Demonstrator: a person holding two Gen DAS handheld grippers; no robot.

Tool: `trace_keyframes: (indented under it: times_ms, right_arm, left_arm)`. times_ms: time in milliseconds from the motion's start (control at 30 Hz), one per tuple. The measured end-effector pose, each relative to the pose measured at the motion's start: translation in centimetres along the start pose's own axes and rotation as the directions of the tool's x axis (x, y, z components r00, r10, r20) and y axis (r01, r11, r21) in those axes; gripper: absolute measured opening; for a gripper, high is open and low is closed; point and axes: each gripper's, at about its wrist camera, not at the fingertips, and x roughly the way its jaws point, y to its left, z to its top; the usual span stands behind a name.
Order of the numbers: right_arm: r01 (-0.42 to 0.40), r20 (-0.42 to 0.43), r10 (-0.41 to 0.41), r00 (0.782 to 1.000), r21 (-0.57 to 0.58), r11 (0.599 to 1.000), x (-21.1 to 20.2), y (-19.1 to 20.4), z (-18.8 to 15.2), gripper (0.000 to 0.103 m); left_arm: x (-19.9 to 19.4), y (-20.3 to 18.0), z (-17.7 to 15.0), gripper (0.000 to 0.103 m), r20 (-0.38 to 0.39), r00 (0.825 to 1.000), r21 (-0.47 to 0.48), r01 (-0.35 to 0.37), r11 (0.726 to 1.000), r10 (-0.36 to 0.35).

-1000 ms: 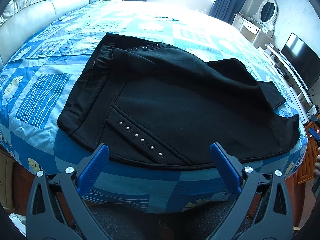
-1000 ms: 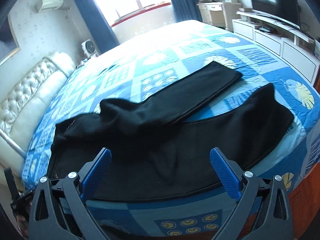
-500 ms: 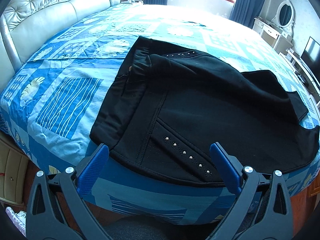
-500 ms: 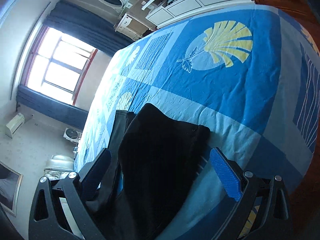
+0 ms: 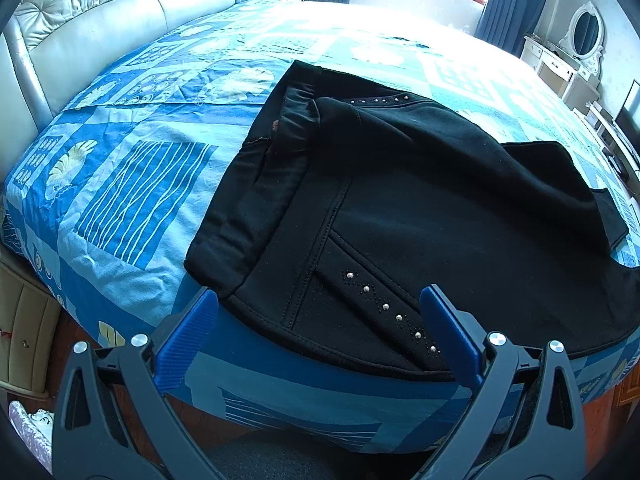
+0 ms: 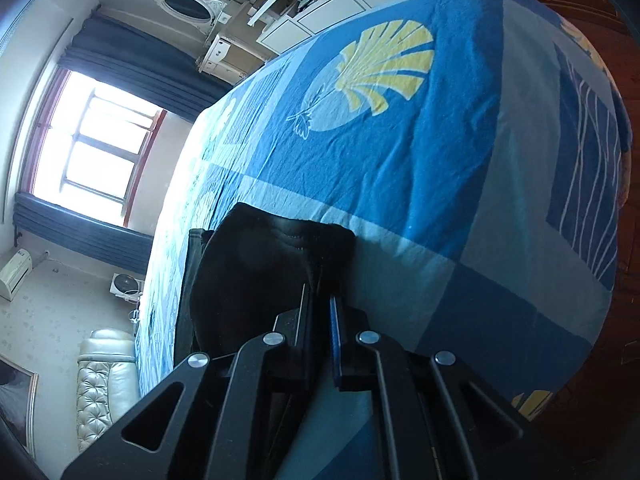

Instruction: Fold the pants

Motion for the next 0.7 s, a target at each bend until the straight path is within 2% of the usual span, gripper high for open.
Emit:
trace_keyframes:
  times_ms: [100, 200, 267, 367, 400, 467, 500, 567, 633, 667, 700]
  right_arm:
    - [-0.018, 0.007, 0.018, 1.000, 0.029, 0.999, 0.3, -1.0, -0.3, 0.007]
    - [-0.027, 0.021, 0.026, 0.999, 0.047, 0.999, -0.1, -1.0, -0.4, 0.007]
    - [0.015, 0.055, -0.017, 0.998, 0.030, 0.999, -1.2, -0.7, -0.7, 0.009]
    - [0.138, 0.148, -0.128, 0.981, -0.063, 0.988, -3.0, 2.2, -1.2, 0.019]
    - [0.172, 0.194, -0.147, 0.970, -0.117, 0.978, -3.8, 3.7, -1.6, 0.020]
    - [0.204, 0.270, -0.133, 0.954, -0.256, 0.945, -5.1, 7.9, -2.6, 0.027]
    - [0.193, 0.287, -0.100, 0.953, -0.318, 0.928, -5.6, 9.9, -3.3, 0.031]
    - [0.091, 0.242, 0.020, 0.970, -0.439, 0.894, -5.5, 14.2, -4.9, 0.053]
    - [-0.047, 0.107, 0.128, 0.986, -0.556, 0.830, -3.8, 19.1, -7.3, 0.061]
    - [-0.117, 0.025, 0.166, 0.986, -0.607, 0.786, -2.7, 21.5, -8.8, 0.063]
    - [-0.198, -0.067, 0.203, 0.977, -0.641, 0.741, -1.4, 23.7, -10.3, 0.064]
  left_arm:
    - [0.6, 0.7, 0.0, 0.101, -0.014, 1.000, -0.033, 0.017, 0.999, -0.018]
    - [1.7, 1.1, 0.0, 0.101, -0.063, 0.995, -0.039, 0.077, 0.996, -0.079]
    - [2.0, 1.7, 0.1, 0.101, -0.082, 0.988, -0.052, 0.126, 0.991, -0.130]
    - [2.0, 2.7, 0.5, 0.101, -0.089, 0.979, -0.046, 0.178, 0.983, -0.181]
    - [1.8, 3.0, 0.7, 0.101, -0.081, 0.980, -0.028, 0.178, 0.984, -0.179]
    - [1.5, 3.5, 1.5, 0.101, -0.058, 0.984, 0.017, 0.171, 0.985, -0.170]
    - [1.4, 3.8, 1.9, 0.101, -0.054, 0.986, 0.032, 0.162, 0.986, -0.160]
    - [1.6, 4.5, 3.3, 0.101, -0.047, 0.987, 0.052, 0.155, 0.987, -0.153]
    - [2.0, 5.2, 5.0, 0.101, -0.033, 0.986, 0.081, 0.164, 0.983, -0.162]
    - [2.4, 5.5, 5.9, 0.101, -0.029, 0.984, 0.103, 0.177, 0.979, -0.175]
    - [2.7, 5.8, 6.9, 0.101, -0.026, 0.980, 0.130, 0.201, 0.971, -0.199]
